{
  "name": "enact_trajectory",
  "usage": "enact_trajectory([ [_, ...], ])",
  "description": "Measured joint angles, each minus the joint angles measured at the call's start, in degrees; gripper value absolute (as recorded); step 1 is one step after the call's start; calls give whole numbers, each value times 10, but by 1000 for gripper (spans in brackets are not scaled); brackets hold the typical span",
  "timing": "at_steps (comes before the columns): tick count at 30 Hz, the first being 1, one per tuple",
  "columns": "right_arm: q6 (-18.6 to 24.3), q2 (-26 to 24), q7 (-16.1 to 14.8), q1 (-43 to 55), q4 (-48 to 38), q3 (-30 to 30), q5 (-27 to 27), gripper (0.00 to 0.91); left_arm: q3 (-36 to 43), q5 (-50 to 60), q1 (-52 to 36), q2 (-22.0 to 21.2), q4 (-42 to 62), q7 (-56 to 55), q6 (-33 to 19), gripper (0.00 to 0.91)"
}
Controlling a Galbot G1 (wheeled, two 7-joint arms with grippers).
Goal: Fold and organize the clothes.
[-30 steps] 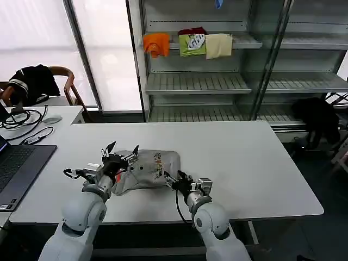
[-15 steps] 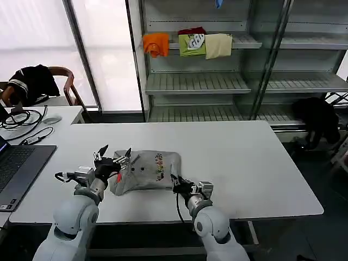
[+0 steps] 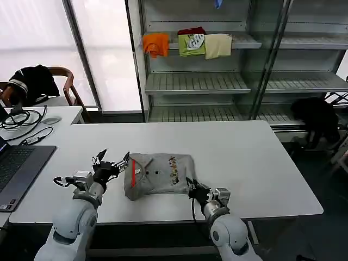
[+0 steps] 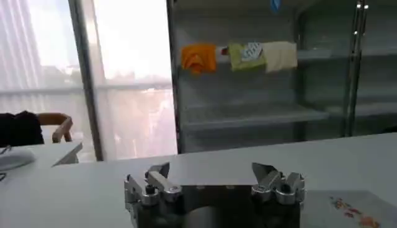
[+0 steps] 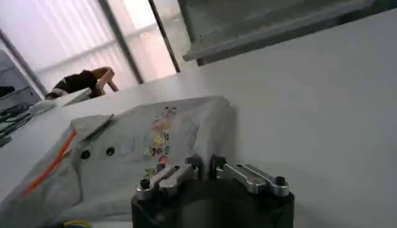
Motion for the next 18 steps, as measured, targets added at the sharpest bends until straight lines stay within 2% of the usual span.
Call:
enact_trajectory([
  [9, 27, -19, -27, -27, 60, 22, -87, 907, -19, -12, 12, -3, -1, 10, -14, 907],
  [13, 43, -42, -34, -25, 67, 53, -130, 907, -34, -23, 21, -1, 6, 17, -29, 907],
  [18, 43, -71, -34, -15, 64, 95, -159, 907, -53, -41, 32, -2, 16, 20, -44, 907],
])
